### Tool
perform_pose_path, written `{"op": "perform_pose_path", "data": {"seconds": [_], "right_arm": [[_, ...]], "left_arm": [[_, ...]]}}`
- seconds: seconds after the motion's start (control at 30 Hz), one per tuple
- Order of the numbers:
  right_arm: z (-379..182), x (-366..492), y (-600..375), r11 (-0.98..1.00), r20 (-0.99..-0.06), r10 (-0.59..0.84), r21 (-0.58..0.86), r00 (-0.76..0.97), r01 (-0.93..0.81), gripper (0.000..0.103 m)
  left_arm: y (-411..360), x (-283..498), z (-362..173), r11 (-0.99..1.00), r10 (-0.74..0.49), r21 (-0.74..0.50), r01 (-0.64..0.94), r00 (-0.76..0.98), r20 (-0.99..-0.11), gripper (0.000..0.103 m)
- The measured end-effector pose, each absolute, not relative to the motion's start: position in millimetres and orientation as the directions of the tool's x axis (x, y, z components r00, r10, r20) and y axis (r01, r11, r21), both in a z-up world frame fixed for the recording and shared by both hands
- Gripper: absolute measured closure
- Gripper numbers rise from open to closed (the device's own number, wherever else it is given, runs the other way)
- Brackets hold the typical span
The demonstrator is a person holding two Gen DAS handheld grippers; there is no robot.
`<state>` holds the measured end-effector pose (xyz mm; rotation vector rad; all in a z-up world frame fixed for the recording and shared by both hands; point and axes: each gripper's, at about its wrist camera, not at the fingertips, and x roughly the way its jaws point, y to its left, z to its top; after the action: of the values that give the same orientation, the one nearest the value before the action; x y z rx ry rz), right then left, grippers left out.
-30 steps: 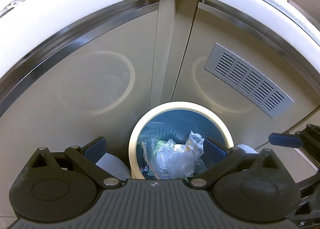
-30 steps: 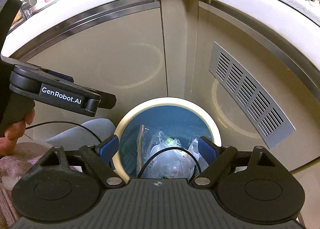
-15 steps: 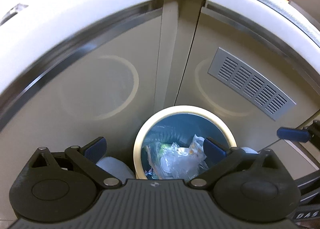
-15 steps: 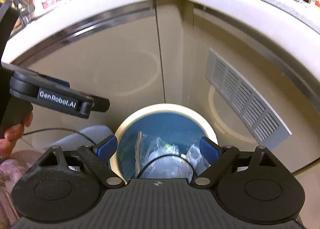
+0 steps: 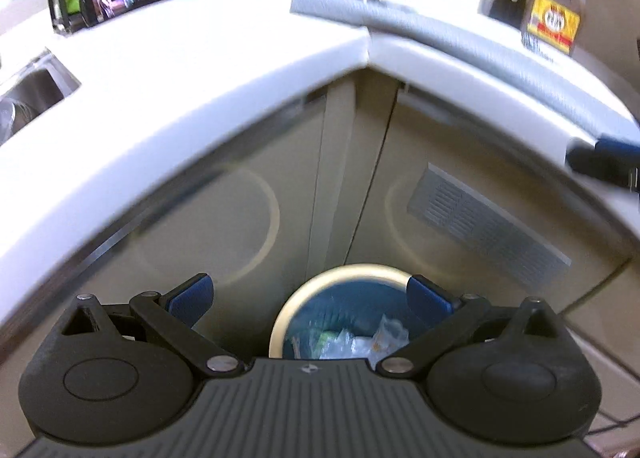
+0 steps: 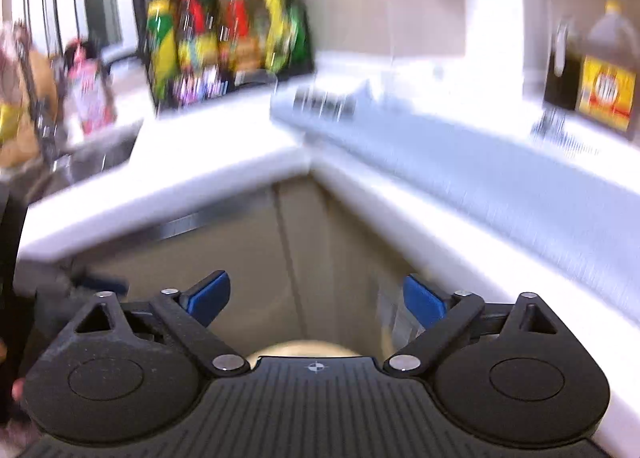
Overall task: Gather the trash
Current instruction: 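Move the right gripper to the translucent box while the left gripper moves toward the metal egg ring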
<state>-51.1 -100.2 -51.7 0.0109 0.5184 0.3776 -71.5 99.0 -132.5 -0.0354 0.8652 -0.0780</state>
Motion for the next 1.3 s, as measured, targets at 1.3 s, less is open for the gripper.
{"op": "perform_pose_path", "data": {"seconds": [1.3], "right_arm": [[-39.9, 293.3, -98.3, 0.876, -0.578, -0.218, 0.239, 0.787, 0.418, 0.001]], "left_arm": [[145.8, -60.7, -104.1, 0.988, -0.070, -0.146, -0.049, 0.698, -0.713, 0.000]]}}
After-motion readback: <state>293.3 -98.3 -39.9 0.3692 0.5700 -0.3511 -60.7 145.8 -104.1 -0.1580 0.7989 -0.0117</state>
